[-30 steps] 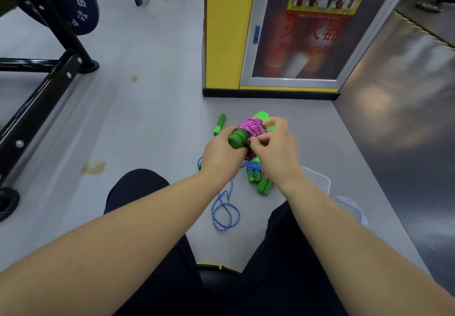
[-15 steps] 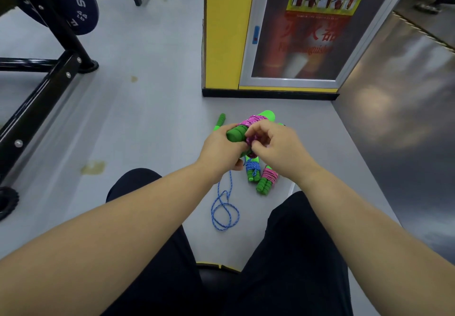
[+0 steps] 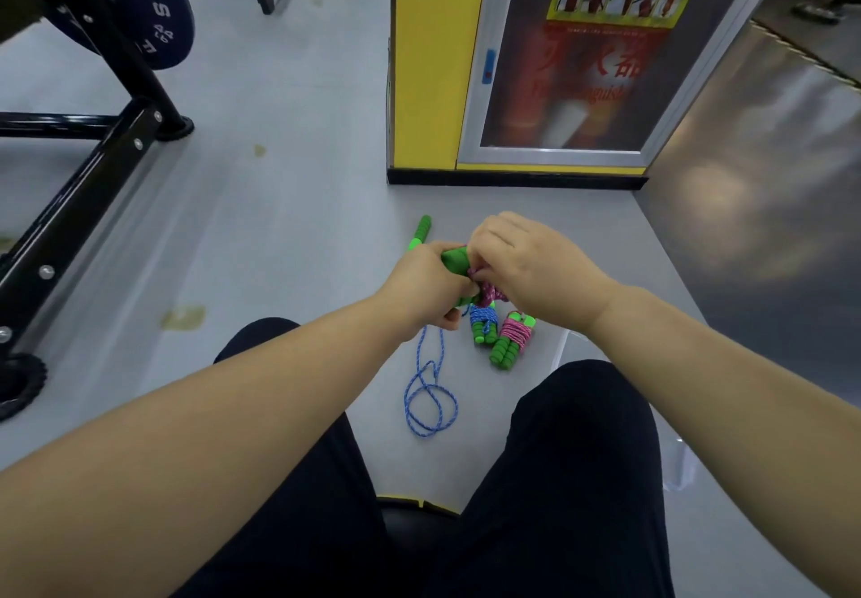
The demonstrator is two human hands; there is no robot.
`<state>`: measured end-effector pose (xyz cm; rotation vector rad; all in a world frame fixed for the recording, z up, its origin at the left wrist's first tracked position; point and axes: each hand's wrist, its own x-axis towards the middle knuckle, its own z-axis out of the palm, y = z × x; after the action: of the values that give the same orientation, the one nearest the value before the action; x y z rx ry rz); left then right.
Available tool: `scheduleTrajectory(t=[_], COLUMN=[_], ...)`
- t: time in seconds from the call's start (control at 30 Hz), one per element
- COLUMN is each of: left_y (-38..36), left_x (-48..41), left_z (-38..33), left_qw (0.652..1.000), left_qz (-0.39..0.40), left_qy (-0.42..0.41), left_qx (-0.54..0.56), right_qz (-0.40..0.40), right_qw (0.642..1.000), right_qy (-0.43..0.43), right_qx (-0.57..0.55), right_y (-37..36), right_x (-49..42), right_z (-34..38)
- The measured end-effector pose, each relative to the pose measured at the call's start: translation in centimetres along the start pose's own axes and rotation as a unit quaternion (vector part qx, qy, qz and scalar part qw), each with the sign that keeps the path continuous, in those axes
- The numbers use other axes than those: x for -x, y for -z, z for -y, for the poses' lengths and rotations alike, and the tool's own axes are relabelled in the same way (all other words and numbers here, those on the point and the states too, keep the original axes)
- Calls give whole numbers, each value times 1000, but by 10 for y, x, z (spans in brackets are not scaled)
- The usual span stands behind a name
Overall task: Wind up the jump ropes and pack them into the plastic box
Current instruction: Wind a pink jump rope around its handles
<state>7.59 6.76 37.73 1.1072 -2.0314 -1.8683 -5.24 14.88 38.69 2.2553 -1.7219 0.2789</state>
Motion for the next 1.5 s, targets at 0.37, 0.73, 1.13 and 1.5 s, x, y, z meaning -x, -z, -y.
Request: scheduleTrajectory(t=[0.37, 0.73, 1.13, 1.5], left_y=[0, -8, -8, -27], left_x=[-2, -10, -27, -52], left_z=[8, 24, 56, 99], left_qw=[979, 969, 985, 960], left_qz=[75, 78, 74, 81], left_qy=[121, 138, 121, 72], left_qx=[148, 188, 99, 257], right_qz=[-76, -53, -11, -173], right_qw=[926, 932, 889, 230], right_qy=[-279, -258, -304, -611], right_qx=[-243, -249, -342, -737], right_y=[-21, -50, -73, -106], right_x=[-3, 22, 18, 41], right_z=[-9, 10, 8, -27])
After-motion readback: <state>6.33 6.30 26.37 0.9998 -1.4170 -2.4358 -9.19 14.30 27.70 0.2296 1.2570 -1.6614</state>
